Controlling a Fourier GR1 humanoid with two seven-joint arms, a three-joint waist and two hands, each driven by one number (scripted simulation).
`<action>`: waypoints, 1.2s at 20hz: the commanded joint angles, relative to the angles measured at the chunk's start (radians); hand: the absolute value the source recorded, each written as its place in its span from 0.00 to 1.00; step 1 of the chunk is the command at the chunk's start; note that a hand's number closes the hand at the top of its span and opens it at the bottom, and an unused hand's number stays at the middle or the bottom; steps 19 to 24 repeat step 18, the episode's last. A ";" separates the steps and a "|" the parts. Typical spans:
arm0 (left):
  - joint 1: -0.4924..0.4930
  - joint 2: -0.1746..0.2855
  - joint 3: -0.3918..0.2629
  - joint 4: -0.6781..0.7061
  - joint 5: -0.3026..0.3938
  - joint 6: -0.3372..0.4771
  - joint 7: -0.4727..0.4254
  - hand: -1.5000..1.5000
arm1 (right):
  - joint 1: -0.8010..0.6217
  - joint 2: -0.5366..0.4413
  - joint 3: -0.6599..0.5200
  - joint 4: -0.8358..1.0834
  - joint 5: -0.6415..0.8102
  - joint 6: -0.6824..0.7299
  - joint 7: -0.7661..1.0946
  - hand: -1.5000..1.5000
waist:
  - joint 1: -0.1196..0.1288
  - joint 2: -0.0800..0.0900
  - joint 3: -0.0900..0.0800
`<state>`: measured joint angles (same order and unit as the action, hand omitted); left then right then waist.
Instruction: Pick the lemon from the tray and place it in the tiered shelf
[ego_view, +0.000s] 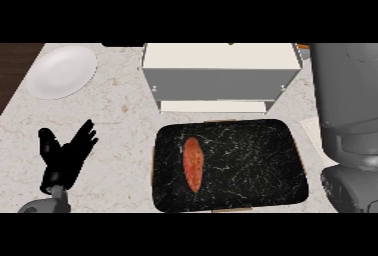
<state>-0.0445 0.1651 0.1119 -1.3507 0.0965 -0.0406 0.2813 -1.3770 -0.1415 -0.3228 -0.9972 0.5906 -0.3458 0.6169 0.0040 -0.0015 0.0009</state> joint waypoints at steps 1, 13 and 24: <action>-0.008 0.011 0.015 0.024 0.008 -0.003 0.023 0.50 | 0.007 -0.069 -0.006 -0.021 0.051 -0.066 0.036 0.00 | -0.003 0.001 -0.001; 0.009 -0.008 0.008 0.000 -0.006 0.014 0.015 0.50 | 0.242 -0.298 -0.159 -0.311 -0.124 0.088 0.164 0.00 | -0.016 -0.003 -0.001; 0.037 -0.012 -0.005 -0.073 -0.006 0.025 0.068 0.50 | 0.337 -0.413 -0.264 -0.415 -0.308 0.241 0.149 0.00 | -0.016 -0.005 0.000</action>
